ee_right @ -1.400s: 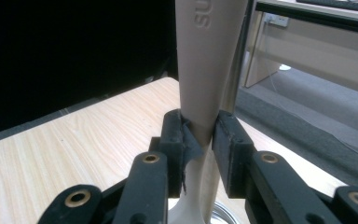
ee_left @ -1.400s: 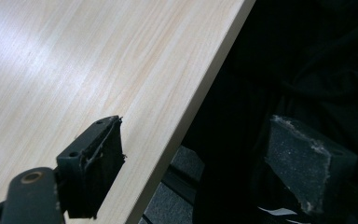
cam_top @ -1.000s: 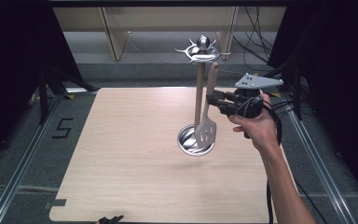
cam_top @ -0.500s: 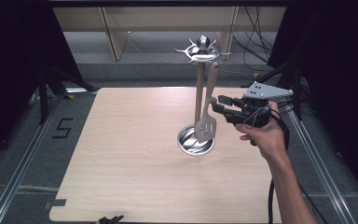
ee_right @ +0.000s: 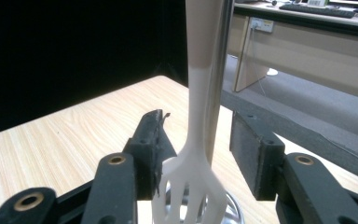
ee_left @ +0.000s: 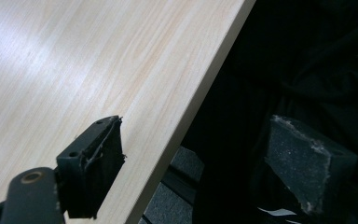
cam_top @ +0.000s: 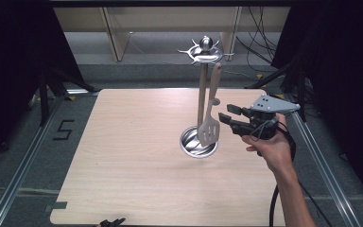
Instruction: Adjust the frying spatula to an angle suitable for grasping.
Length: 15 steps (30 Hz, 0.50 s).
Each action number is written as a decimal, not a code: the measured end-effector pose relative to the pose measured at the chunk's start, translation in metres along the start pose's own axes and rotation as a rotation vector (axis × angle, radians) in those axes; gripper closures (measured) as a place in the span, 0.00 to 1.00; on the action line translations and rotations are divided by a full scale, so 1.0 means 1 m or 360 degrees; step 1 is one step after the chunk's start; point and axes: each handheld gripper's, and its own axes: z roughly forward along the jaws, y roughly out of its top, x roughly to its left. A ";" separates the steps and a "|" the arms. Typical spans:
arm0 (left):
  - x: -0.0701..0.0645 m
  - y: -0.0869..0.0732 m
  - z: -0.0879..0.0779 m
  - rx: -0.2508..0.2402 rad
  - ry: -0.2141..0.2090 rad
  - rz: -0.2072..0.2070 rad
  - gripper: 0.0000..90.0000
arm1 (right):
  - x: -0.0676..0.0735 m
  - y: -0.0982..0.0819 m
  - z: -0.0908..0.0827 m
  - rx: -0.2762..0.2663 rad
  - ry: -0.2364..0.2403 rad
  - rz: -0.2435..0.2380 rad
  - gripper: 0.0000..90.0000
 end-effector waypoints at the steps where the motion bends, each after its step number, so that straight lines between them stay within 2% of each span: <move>1: 0.000 0.000 0.000 0.0002 -0.0006 0.0000 0.20 | -0.001 -0.002 0.000 -0.0003 0.0003 -0.0017 0.61; 3: 0.000 0.000 0.000 0.0001 -0.0025 -0.0001 0.20 | 0.001 -0.006 -0.001 0.0010 -0.0018 0.0014 0.60; 5: 0.000 0.000 0.000 -0.0003 -0.0019 -0.0001 0.20 | -0.001 -0.010 -0.001 0.0025 -0.0006 -0.0031 0.59; 6: 0.000 0.000 0.000 0.0002 -0.0016 -0.0001 0.20 | 0.000 -0.012 -0.001 0.0036 -0.0008 0.0000 0.59; 7: 0.000 0.000 -0.001 0.0003 -0.0010 -0.0003 0.20 | 0.000 -0.014 -0.001 0.0026 -0.0011 -0.0018 0.59; 9: -0.001 0.000 0.000 -0.0006 -0.0026 -0.0015 0.20 | 0.001 -0.015 -0.001 0.0045 -0.0007 -0.0008 0.59; 10: 0.000 0.000 -0.001 -0.0006 0.0018 -0.0012 0.20 | 0.002 -0.020 0.001 0.0063 -0.0006 0.0006 0.58; 11: 0.000 0.000 -0.001 -0.0006 0.0015 -0.0013 0.20 | 0.001 -0.021 0.001 0.0060 -0.0011 -0.0017 0.57; 14: 0.000 0.000 0.000 -0.0007 -0.0013 -0.0016 0.20 | 0.000 -0.025 0.000 0.0071 -0.0004 0.0014 0.57; 15: 0.000 0.000 0.000 -0.0004 -0.0011 -0.0014 0.20 | -0.001 -0.026 0.000 0.0067 -0.0027 -0.0016 0.56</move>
